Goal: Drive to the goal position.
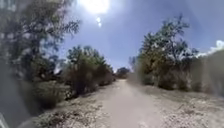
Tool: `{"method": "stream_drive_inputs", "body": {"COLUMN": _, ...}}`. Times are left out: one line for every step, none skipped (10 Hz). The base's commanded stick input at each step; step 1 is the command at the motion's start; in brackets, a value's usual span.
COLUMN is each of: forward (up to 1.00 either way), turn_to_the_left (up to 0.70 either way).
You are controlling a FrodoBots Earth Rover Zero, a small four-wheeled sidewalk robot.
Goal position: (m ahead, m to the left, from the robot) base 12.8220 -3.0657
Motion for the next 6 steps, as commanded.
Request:
{"method": "stream_drive_inputs", "body": {"forward": 0.44, "turn_to_the_left": 0.02}}
{"method": "stream_drive_inputs", "body": {"forward": 0.44, "turn_to_the_left": 0.02}}
{"method": "stream_drive_inputs", "body": {"forward": 0.44, "turn_to_the_left": 0.02}}
{"method": "stream_drive_inputs", "body": {"forward": 0.44, "turn_to_the_left": 0.02}}
{"method": "stream_drive_inputs", "body": {"forward": 0.44, "turn_to_the_left": 0.02}}
{"method": "stream_drive_inputs", "body": {"forward": 0.44, "turn_to_the_left": 0.02}}
